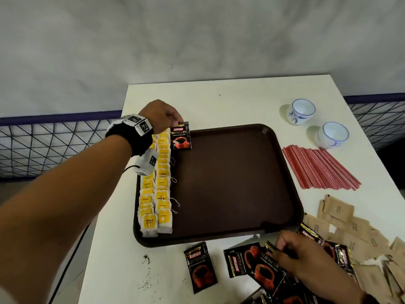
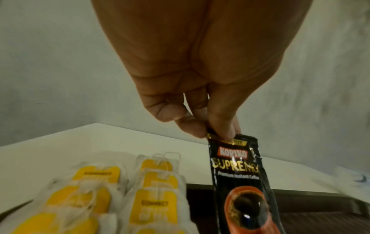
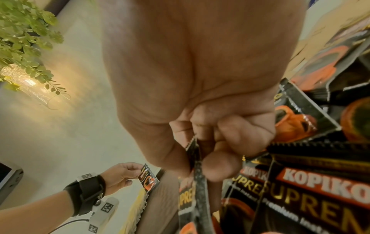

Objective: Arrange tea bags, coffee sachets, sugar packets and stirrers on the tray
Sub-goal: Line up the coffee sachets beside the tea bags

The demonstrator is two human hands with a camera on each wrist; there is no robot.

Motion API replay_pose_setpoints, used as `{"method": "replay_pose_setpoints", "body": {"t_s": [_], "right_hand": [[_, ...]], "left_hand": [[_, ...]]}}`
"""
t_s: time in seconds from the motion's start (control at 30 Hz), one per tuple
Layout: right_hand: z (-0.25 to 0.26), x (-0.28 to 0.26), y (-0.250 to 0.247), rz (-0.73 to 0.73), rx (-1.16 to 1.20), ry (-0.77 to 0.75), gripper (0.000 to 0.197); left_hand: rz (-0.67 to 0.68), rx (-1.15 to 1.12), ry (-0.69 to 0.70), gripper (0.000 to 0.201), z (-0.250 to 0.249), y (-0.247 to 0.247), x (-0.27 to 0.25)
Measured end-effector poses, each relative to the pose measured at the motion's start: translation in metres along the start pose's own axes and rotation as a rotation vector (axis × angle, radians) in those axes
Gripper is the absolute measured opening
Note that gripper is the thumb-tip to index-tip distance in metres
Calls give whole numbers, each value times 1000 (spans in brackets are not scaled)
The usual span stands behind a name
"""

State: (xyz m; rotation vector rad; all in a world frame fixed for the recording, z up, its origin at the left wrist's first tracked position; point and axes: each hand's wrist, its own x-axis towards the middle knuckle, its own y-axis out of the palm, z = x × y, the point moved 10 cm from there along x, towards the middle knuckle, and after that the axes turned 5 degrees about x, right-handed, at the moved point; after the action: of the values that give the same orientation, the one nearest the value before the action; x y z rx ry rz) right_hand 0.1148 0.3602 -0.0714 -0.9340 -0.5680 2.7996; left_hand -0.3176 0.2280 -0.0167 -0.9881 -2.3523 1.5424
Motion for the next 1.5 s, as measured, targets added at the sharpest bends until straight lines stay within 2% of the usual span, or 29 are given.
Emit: {"method": "replay_pose_setpoints", "body": {"t_s": [0.23, 0.53, 1.5], "right_hand": [[-7, 4, -2, 0, -4, 71, 24], [-6, 6, 0, 26, 5, 104, 25], [0, 8, 5, 93, 28, 44, 23]], "left_hand": [[3, 61, 10, 22, 7, 3, 28], [13, 104, 12, 23, 14, 5, 38], [11, 111, -5, 24, 22, 9, 35]]}}
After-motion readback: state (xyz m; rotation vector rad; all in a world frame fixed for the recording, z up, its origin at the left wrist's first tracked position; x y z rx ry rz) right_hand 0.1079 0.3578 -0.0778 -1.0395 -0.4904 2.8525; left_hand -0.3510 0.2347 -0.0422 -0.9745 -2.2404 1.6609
